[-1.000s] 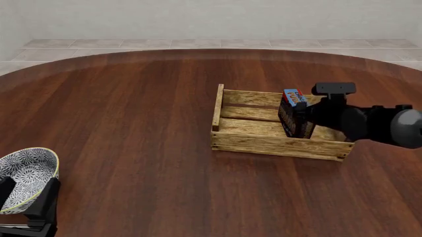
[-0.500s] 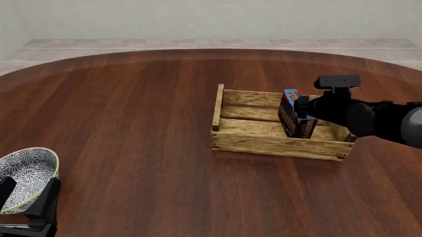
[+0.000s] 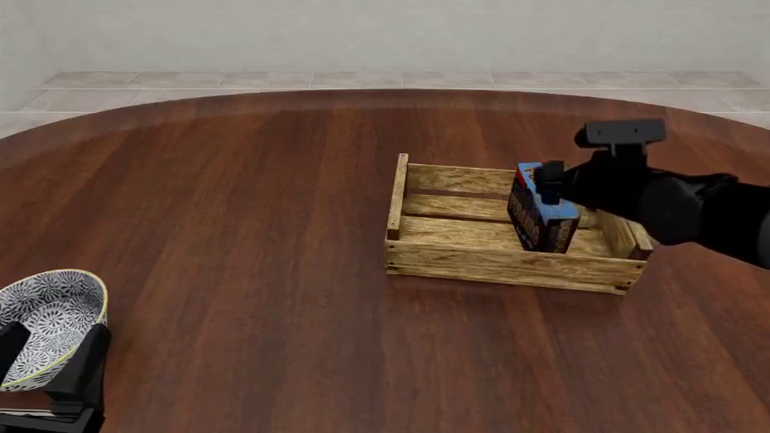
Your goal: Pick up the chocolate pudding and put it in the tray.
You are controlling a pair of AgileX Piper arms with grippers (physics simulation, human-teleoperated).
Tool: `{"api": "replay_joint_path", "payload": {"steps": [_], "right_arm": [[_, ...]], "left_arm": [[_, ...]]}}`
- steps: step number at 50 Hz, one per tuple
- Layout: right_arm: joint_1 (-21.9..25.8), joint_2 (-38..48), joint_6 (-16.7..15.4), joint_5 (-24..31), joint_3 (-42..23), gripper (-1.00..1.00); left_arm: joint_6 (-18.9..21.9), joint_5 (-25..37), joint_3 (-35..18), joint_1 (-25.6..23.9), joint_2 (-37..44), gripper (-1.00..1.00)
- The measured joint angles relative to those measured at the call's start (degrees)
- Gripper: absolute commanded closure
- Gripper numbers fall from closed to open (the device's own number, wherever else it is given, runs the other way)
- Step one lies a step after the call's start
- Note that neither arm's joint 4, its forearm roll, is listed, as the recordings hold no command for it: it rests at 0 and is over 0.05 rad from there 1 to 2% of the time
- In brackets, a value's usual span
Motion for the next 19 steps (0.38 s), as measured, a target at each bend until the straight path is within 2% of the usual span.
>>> {"api": "replay_joint_path", "payload": {"steps": [19], "right_arm": [[2.7,-4.9,0.6,2.1,-0.3,-1.0]], "left_arm": [[0.1,-0.5,0.0,-0.4,0.3,-1.0]]}}
